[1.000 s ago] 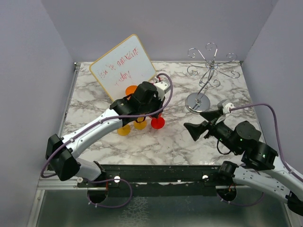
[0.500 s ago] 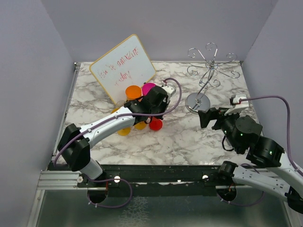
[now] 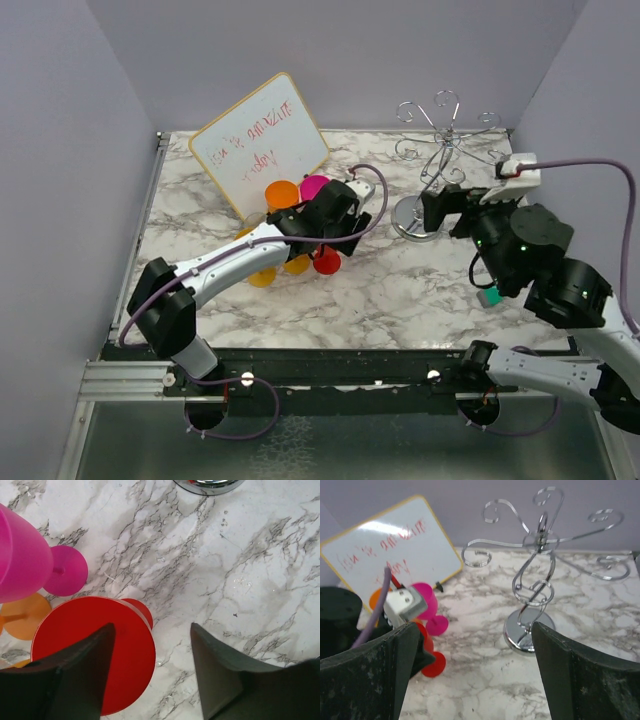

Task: Take the wine glass off the wine glass rack
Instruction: Place the wine glass at the center of the board, then reset both arms

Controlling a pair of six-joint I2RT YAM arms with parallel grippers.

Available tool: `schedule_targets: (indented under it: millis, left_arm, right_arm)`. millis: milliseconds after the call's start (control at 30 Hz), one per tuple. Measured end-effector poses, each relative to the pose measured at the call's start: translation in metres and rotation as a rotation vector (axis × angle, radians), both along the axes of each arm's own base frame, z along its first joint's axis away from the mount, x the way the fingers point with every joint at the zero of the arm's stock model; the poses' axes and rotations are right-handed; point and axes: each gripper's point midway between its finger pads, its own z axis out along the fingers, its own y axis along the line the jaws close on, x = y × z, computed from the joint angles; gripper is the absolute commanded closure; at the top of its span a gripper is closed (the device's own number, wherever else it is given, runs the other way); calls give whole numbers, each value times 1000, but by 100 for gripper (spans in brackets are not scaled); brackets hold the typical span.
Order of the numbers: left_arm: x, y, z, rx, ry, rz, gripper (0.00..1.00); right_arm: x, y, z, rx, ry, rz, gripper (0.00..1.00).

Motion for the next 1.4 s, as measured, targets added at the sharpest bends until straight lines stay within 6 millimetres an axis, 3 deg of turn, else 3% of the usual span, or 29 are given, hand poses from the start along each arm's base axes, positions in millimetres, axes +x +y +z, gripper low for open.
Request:
schedule_targets:
  millis: [100,200,400,467,567,633,700,733,767,867,900,1067,1167,1400]
  left_arm:
    - [-1,1,5,-8,-2,3,19]
    - [-2,2,19,-32,-16,8,5]
    - [-2,10,87,-144,-131,29,1]
    - [0,20,112,-180,-177,46,1]
    - [11,41,137,-211,-226,89,1]
    - [32,72,144,-211,-242,164,1]
    - [53,109,144,-195,-250,253,1]
    - [59,122,144,-185,-249,281,1]
    - [71,148,143,-175,-252,349,1]
    - [81,192,146,-163,-245,425,1]
    - [82,202,148,-160,-244,446,1]
    - [73,262,155,-153,-247,583,1]
    - [57,271,157,-166,-238,620,1]
    - [36,284,161,-197,-228,738,1]
  right_arm:
    - [3,-7,47,14,-76,-26,0]
    - [8,-14,72,-25,-125,-72,0]
    - [40,-8,99,-160,-142,-142,0]
    - [70,-15,97,-198,-112,-170,0]
    - [125,-56,83,-207,-38,-255,0]
    - [151,-86,61,-197,33,-299,0]
    - [166,-111,43,-151,99,-305,0]
    - [170,-122,41,-113,114,-297,0]
    - [173,-136,40,-78,121,-311,0]
    - [170,-174,44,7,118,-364,0]
    - [168,-177,44,23,113,-368,0]
    - [146,-162,20,72,139,-314,0]
    - [129,-154,3,85,163,-282,0]
    - [112,-135,-8,96,184,-186,0]
